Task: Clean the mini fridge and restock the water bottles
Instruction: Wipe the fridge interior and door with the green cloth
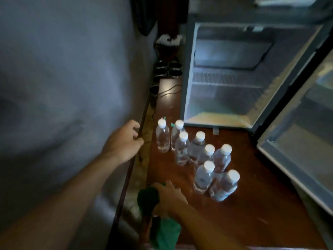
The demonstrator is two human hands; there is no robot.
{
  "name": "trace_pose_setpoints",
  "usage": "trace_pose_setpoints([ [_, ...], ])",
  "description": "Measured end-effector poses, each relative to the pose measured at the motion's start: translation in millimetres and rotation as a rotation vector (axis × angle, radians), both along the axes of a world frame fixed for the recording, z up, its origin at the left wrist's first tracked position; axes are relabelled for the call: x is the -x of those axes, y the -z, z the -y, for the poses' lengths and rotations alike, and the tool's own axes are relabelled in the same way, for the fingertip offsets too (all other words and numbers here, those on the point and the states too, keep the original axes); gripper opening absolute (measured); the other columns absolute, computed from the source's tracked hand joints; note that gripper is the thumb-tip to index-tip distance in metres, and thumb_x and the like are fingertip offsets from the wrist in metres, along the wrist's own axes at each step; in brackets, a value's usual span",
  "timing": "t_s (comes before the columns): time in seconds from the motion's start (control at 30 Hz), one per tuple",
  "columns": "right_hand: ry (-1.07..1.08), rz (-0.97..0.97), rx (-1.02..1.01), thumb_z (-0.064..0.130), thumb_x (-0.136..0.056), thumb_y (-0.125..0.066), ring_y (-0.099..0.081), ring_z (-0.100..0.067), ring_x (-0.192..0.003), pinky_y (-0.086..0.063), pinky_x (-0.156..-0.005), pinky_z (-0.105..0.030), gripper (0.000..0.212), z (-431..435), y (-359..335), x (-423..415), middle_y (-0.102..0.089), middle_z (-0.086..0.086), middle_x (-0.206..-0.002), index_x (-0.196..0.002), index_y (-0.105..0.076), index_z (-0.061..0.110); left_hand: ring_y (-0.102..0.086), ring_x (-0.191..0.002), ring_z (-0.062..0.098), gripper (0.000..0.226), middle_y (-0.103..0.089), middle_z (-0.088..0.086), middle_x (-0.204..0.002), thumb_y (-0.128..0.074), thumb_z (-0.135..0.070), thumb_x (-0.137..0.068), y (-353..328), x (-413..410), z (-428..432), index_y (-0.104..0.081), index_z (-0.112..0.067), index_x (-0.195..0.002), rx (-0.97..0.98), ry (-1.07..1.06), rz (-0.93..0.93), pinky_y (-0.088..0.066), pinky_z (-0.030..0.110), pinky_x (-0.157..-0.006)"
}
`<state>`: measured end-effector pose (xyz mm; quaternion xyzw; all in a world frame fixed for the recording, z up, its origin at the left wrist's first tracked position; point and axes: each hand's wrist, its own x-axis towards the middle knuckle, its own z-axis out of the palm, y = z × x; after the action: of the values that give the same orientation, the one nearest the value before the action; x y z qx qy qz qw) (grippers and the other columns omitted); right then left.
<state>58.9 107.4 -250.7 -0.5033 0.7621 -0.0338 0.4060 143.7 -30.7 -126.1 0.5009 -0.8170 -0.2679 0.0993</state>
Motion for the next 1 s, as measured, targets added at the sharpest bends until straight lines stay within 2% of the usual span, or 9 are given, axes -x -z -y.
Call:
trace_pose_setpoints([
  [0.17,0.089,-0.055,0.352,0.036,-0.070,-0.078,-0.045,-0.034,-0.123,-0.046,-0.098,-0.046,0.080,29,-141,51,-0.039,-0.009,-0.139,-0.138,-0.036,0.035,-0.062,-0.095,0.026,0.032,-0.064,-0.005,-0.096,-0.061,-0.021,-0.086,-103,37,18,-0.054,-0.024,-0.117,0.193,0.010,-0.260,-0.046,0.032,-0.084],
  [0.27,0.199,-0.165,0.515,0.039,-0.066,-0.079,-0.055,-0.031,-0.105,-0.049,-0.082,-0.036,0.081,32,-214,90,-0.049,-0.010,-0.124,-0.135,-0.037,0.036,-0.059,-0.095,0.021,0.031,-0.062,-0.007,-0.097,-0.061,-0.025,-0.087,-140,68,12,-0.053,-0.026,-0.117,0.256,0.091,-0.330,-0.043,0.031,-0.080],
  [0.37,0.350,-0.274,0.623,0.041,-0.066,-0.077,-0.053,-0.036,-0.107,-0.051,-0.086,-0.042,0.081,30,-253,134,-0.045,-0.011,-0.124,-0.135,-0.034,0.038,-0.056,-0.100,0.018,0.037,-0.058,-0.007,-0.107,-0.063,-0.030,-0.087,-154,98,4,-0.050,-0.028,-0.122,0.281,0.171,-0.340,-0.041,0.030,-0.079],
  [0.57,0.548,-0.444,0.646,0.038,-0.072,-0.074,-0.046,-0.045,-0.113,-0.049,-0.089,-0.047,0.073,29,-246,220,-0.037,-0.010,-0.130,-0.132,-0.032,0.044,-0.051,-0.113,0.024,0.042,-0.051,0.002,-0.122,-0.058,-0.038,-0.092,-153,158,11,-0.045,-0.026,-0.130,0.323,0.275,-0.279,-0.044,0.038,-0.091],
  [0.67,0.625,-0.441,0.630,0.034,-0.074,-0.072,-0.042,-0.044,-0.117,-0.045,-0.092,-0.048,0.073,37,-228,263,-0.034,-0.010,-0.135,-0.135,-0.032,0.044,-0.044,-0.124,0.026,0.046,-0.046,0.003,-0.132,-0.052,-0.046,-0.093,-158,198,28,-0.042,-0.027,-0.134,0.359,0.273,-0.242,-0.042,0.044,-0.100],
  [0.83,0.722,-0.415,0.625,0.036,-0.075,-0.072,-0.042,-0.044,-0.120,-0.043,-0.095,-0.048,0.081,68,-193,341,-0.030,-0.010,-0.141,-0.140,-0.024,0.046,-0.039,-0.128,0.026,0.049,-0.046,0.005,-0.136,-0.040,-0.049,-0.097,-172,281,64,-0.041,-0.023,-0.139,0.511,0.269,-0.225,-0.036,0.041,-0.104],
  [0.93,0.721,-0.420,0.631,0.040,-0.078,-0.070,-0.045,-0.044,-0.119,-0.045,-0.095,-0.049,0.084,100,-174,383,-0.032,-0.012,-0.141,-0.142,-0.016,0.049,-0.042,-0.127,0.025,0.049,-0.052,0.004,-0.134,-0.030,-0.050,-0.099,-173,331,90,-0.040,-0.025,-0.140,0.596,0.335,-0.104,-0.029,0.040,-0.105],
  [1.0,0.702,-0.390,0.655,0.044,-0.079,-0.068,-0.048,-0.043,-0.118,-0.047,-0.095,-0.048,0.083,126,-156,410,-0.037,-0.013,-0.141,-0.142,-0.015,0.052,-0.037,-0.134,0.023,0.049,-0.049,0.002,-0.140,-0.021,-0.052,-0.098,-172,359,111,-0.039,-0.033,-0.140,0.591,0.368,0.043,-0.017,0.046,-0.113],
])
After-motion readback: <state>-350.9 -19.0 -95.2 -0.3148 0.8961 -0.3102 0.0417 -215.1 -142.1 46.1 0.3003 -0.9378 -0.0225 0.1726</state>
